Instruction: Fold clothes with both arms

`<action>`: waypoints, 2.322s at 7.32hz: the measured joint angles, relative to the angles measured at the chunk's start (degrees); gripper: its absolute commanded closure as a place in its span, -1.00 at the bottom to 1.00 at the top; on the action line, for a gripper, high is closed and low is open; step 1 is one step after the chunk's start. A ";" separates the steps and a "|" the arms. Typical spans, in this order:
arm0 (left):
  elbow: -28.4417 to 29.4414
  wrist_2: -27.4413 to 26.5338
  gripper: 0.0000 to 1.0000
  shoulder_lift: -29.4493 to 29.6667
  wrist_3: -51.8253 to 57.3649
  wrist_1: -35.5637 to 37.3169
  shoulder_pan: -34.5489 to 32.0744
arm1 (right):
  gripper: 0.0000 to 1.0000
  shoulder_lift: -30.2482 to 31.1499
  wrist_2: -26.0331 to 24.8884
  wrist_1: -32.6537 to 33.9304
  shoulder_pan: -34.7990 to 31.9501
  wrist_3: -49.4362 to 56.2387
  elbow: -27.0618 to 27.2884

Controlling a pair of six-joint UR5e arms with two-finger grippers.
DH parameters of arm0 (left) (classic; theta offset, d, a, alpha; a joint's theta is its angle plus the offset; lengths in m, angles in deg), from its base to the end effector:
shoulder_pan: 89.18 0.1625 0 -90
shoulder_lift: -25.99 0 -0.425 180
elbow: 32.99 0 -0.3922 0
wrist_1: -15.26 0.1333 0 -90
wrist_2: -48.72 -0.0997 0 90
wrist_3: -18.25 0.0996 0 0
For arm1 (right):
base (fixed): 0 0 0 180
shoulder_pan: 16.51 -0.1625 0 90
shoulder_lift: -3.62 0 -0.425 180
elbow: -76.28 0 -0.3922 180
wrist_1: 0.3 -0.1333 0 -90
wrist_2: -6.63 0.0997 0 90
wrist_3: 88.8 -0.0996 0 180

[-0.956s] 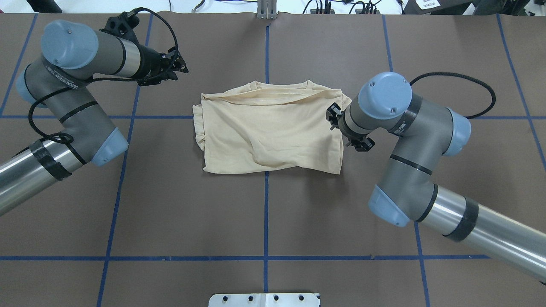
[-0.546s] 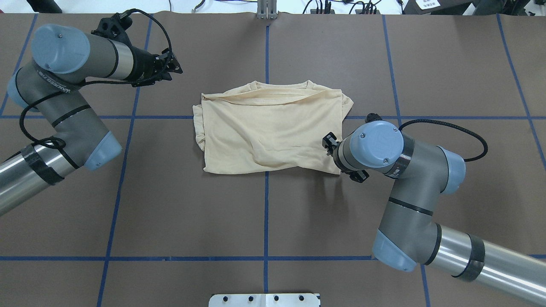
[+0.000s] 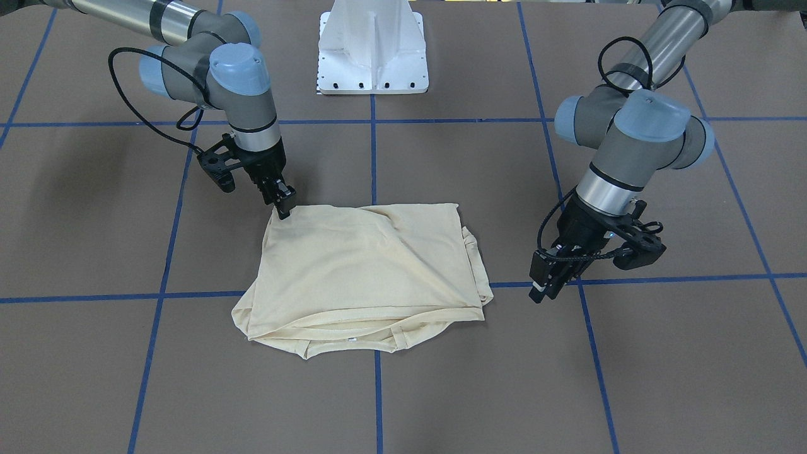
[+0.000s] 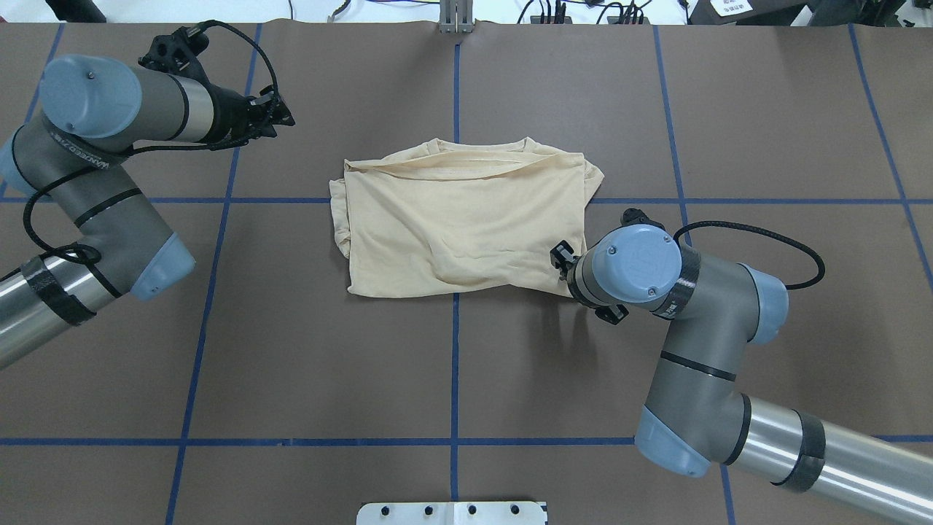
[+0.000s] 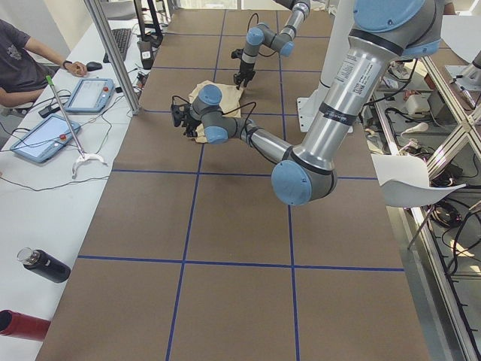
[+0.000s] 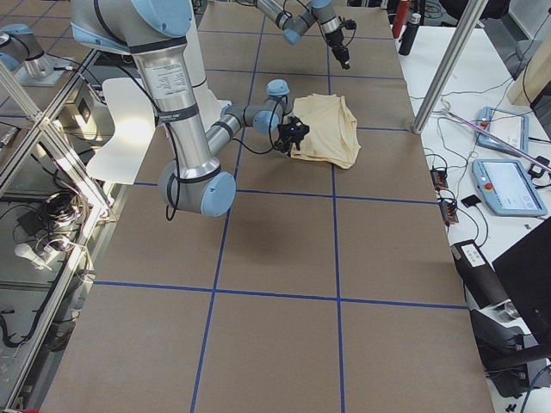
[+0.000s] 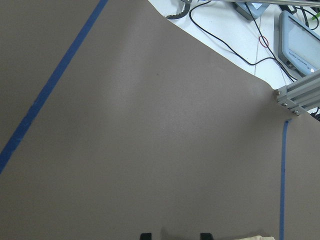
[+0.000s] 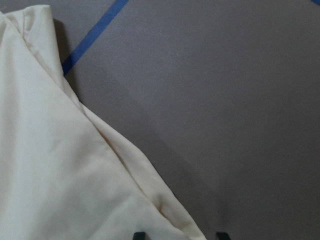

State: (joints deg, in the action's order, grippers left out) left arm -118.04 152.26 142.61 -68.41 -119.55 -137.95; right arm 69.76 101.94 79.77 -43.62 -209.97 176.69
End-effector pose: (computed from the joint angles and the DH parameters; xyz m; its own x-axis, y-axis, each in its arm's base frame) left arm 0.3678 -0.5865 0.3449 0.2969 -0.2529 -0.9208 0.5734 0.8183 -0.0399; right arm -0.5102 -0.4006 0.3319 0.3409 0.7535 0.5622 -0.6694 0.6144 -0.4176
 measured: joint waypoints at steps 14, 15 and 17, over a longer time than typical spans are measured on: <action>-7.39 9.03 0.05 -2.88 1.74 0.49 0.50 | -1.00 10.19 2.37 29.17 26.32 -10.22 27.50; -9.27 10.03 -0.01 -3.65 -1.28 0.52 2.15 | -1.00 9.73 2.25 29.10 24.81 -11.03 28.66; -14.60 8.82 -0.14 -6.24 -9.62 0.59 9.92 | -1.00 5.62 2.26 29.02 15.62 -9.36 29.58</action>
State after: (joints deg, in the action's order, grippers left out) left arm -132.63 161.08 136.37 -78.03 -118.96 -128.03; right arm 75.38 104.20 108.79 -28.00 -219.33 206.27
